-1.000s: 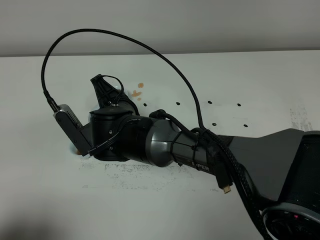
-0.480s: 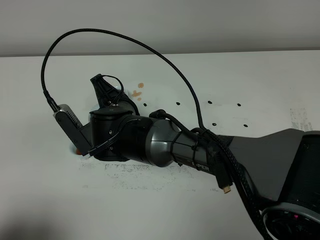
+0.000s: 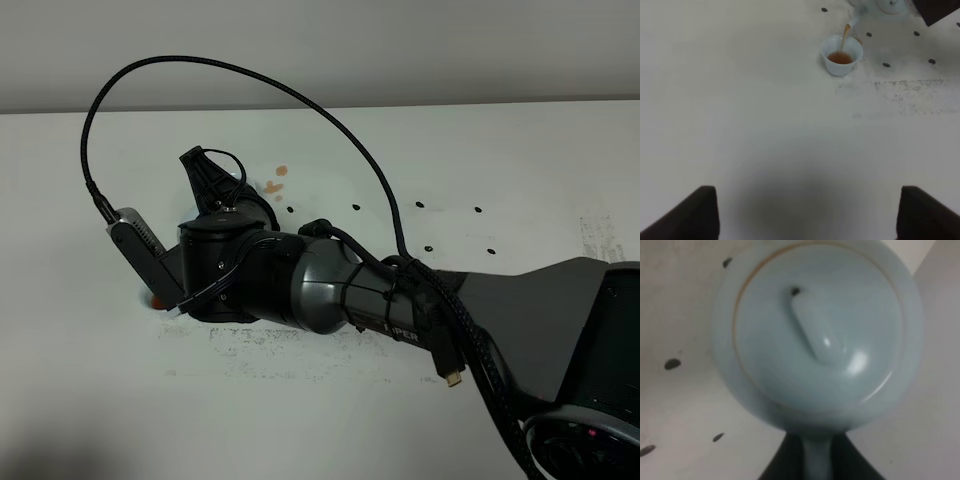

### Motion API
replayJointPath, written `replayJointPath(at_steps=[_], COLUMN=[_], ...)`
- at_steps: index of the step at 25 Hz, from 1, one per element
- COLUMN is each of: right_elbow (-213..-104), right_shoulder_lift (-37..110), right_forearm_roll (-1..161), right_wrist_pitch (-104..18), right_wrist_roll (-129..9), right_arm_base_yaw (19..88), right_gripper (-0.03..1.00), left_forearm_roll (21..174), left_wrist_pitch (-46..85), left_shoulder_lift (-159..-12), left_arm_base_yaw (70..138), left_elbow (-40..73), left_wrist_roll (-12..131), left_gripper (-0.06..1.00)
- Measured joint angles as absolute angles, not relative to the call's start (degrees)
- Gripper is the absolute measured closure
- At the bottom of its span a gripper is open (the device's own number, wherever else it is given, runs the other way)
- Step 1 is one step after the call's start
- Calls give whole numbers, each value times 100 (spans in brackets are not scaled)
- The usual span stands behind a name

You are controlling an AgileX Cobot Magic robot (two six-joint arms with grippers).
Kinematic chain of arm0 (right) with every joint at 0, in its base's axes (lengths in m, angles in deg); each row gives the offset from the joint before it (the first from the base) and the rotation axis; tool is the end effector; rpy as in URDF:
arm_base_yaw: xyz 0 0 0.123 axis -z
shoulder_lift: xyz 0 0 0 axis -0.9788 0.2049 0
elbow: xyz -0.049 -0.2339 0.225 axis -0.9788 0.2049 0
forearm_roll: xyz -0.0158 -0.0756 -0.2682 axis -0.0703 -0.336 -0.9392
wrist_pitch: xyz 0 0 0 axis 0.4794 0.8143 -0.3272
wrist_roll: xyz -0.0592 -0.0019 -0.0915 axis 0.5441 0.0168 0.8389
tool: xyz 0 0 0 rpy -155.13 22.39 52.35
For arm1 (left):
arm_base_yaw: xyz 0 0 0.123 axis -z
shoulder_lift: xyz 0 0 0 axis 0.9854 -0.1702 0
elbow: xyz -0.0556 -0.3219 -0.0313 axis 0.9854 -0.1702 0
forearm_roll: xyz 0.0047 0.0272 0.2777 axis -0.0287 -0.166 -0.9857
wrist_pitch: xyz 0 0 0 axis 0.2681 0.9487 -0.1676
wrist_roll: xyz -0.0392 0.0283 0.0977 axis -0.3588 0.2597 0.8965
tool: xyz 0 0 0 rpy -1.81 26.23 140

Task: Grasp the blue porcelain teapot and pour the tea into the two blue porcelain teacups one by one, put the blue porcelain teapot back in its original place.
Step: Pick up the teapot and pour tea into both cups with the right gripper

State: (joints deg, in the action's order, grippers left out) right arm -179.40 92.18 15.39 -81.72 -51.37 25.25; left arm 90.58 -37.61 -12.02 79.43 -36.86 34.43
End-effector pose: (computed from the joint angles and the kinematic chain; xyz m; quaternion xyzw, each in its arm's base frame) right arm 0.3846 0.3962 0.1941 -0.7704 0.4721 -0.3680 0.2195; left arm -0.0043 -0.0108 0.2686 0.0597 0.8615 -0.0157 0.5039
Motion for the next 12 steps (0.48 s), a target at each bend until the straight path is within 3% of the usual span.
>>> replayJointPath(at_steps=[12], right_elbow=[-17940], right_shoulder_lift=[9218], right_forearm_roll=[1357], right_wrist_pitch=[-8289], right_wrist_roll=[-5137], right_arm_base_yaw=[2525], right_gripper=[88], left_forearm_roll=[9058], left_wrist_pitch=[-3761], left_shoulder_lift=[-1202], left_arm_base_yaw=[7943], left_elbow=[-3686], left_wrist_roll=[3443], left_gripper=[22])
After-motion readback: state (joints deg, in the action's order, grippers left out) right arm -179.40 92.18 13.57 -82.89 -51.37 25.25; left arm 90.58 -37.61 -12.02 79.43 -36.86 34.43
